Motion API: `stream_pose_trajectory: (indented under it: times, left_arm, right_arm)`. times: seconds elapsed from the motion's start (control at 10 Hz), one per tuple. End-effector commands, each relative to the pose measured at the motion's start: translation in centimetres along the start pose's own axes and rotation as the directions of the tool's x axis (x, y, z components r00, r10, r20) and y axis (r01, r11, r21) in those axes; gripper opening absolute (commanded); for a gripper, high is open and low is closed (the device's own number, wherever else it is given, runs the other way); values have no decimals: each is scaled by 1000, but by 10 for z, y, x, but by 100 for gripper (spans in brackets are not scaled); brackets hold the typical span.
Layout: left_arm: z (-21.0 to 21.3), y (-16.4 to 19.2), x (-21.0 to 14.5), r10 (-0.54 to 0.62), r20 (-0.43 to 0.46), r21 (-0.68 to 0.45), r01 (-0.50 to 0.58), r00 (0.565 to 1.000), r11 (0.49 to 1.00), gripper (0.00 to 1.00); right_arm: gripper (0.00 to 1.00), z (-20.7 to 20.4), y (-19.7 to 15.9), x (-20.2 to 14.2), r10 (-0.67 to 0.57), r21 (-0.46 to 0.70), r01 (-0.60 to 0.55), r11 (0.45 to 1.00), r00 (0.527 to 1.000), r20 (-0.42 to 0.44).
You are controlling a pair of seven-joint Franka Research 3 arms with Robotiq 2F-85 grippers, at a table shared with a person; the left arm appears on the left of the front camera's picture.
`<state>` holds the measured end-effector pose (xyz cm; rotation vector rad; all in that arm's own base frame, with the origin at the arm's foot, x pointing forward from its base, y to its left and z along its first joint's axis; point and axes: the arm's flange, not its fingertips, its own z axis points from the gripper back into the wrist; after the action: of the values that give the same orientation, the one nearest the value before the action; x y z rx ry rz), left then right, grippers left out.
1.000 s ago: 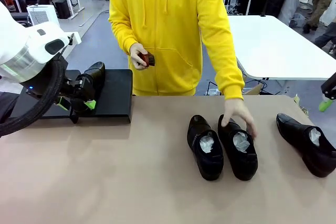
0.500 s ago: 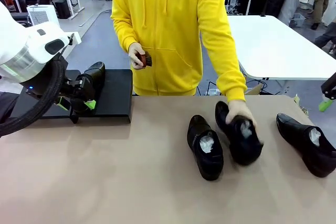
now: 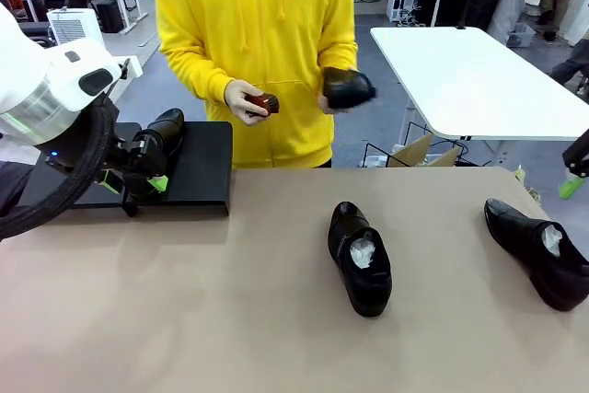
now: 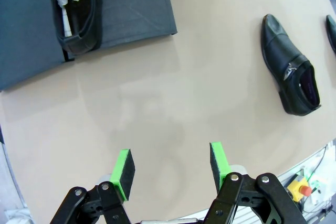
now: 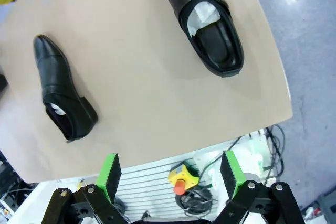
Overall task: Organize the shoes by placing them on the stand.
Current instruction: Pick up one Shoe and place it in the middle of the table.
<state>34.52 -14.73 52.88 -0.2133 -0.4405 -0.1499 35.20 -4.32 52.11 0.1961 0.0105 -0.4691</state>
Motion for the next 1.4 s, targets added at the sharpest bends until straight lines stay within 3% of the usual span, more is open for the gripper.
stream_pose_trajectory:
  times: [0.0,0.1,0.4,0.6,0.7,0.8,1.1,1.3]
  left_arm:
    - [1,2,0,-1,-3,-20,1,1000,1000,75]
    - [1,2,0,-1,-3,-20,1,1000,1000,75]
    - [1,2,0,-1,-3,-20,1,1000,1000,75]
    - [1,2,0,-1,-3,-20,1,1000,1000,75]
    - [1,2,0,-1,-3,-20,1,1000,1000,75]
    - [1,2,0,-1,-3,-20,1,1000,1000,75]
    - [1,2,0,-1,-3,-20,1,1000,1000,75]
    - [1,2,0,-1,-3,-20,1,1000,1000,75]
  right_arm:
    - [100,-21,-1,29,113,-126,-129,984,986,-124]
    - [100,-32,-5,38,171,-130,-196,972,968,-182]
    - [100,-66,-23,60,332,-138,-364,921,920,-210]
    - [100,-87,-21,66,355,-89,-381,920,908,-222]
    - [100,-82,-15,61,266,-30,-274,961,949,-170]
    - [100,-85,-24,62,322,-120,-356,927,918,-233]
    - [100,-87,-22,64,315,-96,-342,935,923,-221]
    - [100,-113,20,62,346,-160,-369,915,926,-154]
